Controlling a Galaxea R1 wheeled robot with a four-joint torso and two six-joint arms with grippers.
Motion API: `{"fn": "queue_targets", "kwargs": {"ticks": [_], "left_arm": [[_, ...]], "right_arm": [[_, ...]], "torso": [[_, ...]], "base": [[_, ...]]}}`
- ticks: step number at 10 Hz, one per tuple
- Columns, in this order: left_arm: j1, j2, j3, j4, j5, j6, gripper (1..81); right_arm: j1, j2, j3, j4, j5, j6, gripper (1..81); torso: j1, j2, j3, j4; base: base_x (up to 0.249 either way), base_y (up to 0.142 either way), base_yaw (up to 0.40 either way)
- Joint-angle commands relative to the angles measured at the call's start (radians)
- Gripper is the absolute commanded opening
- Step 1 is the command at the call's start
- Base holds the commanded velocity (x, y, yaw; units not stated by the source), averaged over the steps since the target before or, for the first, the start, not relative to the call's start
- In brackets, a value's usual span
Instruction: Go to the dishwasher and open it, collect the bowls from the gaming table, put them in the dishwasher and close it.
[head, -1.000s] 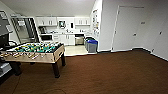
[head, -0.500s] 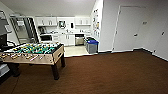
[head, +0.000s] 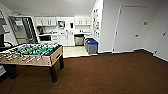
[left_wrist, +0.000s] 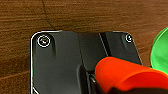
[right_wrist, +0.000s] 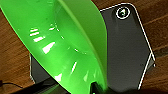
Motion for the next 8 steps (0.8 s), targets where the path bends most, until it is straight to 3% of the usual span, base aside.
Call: {"fn": "queue_targets", "kwargs": {"ticks": [1, 3, 8], "left_arm": [[-0.042, -0.010, 0.003, 0.021, 0.033, 0.002, 1.0], [-0.040, -0.012, 0.003, 0.021, 0.033, 0.002, 1.0], [-0.039, -0.013, 0.003, 0.021, 0.032, 0.002, 1.0]], "right_arm": [[0.032, 0.009, 0.012, -0.023, -0.078, -0.007, 1.0], [0.033, 0.011, 0.012, -0.023, -0.078, -0.007, 1.0], [0.036, 0.012, 0.012, -0.031, -0.078, -0.007, 1.0]], "torso": [[0.000, 0.000, 0.000, 0.000], [0.000, 0.000, 0.000, 0.000], [0.000, 0.000, 0.000, 0.000]], "base": [[0.145, -0.067, 0.000], [0.141, -0.067, 0.000], [0.084, 0.000, 0.000]]}}
